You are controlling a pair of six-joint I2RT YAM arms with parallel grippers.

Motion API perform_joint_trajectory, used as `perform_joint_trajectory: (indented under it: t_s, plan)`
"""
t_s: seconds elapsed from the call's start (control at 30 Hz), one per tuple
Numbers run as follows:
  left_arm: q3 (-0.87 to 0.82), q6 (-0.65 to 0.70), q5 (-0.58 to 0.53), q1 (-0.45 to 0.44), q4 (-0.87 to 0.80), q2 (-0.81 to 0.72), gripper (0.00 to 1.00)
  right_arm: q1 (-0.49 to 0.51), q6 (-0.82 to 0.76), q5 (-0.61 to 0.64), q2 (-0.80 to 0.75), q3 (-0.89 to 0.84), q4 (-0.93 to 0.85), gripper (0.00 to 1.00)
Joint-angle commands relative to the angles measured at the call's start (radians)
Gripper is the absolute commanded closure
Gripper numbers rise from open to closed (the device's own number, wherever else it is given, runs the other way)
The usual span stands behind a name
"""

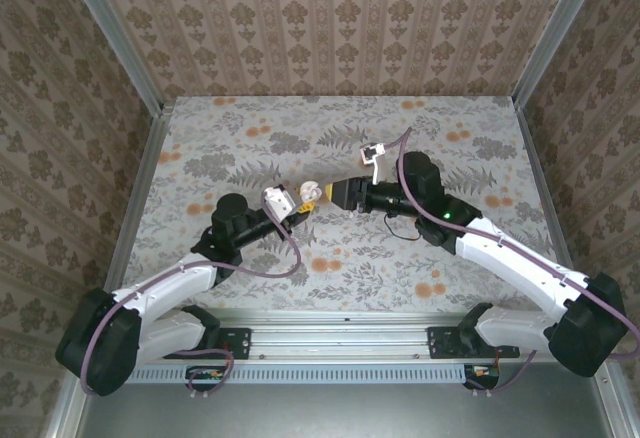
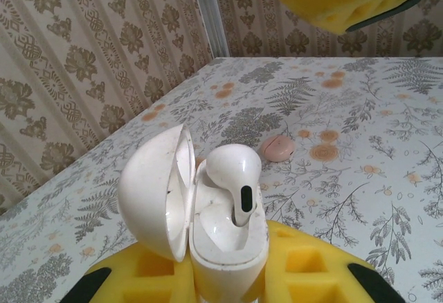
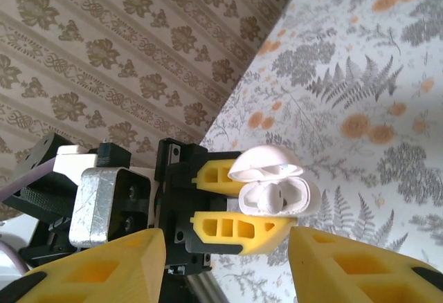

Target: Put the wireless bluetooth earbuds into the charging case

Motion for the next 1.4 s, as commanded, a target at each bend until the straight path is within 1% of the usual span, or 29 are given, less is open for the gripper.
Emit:
perform_joint_trajectory:
  t_s: [0.0,0.2,0.37,0.5,0.87,1.37]
  plan:
    - [0.035,0.028,0.033,0.004,0.009,-0.004,0.95,-0.003,0.103,-0.013,-0.012,0.029,-0.092,0.52]
    - [0.037,0.028,0.029,0.000,0.008,-0.004,0.95,0.010,0.171,-0.023,0.005,0.033,-0.116,0.54]
    - [0.039,0.023,0.027,-0.001,0.005,-0.004,0.95,0.019,0.201,-0.024,0.028,0.036,-0.073,0.54]
    - [0.038,0.019,0.024,-0.001,0.002,-0.004,0.95,0.024,0.206,-0.042,0.062,0.053,-0.052,0.57]
    - [0.039,0.013,0.006,-0.007,0.004,-0.007,0.95,0.034,0.206,-0.070,0.141,0.101,-0.011,0.60]
    - [0.050,0.016,0.001,-0.013,-0.003,-0.007,0.95,0.038,0.212,-0.067,0.149,0.095,-0.009,0.61]
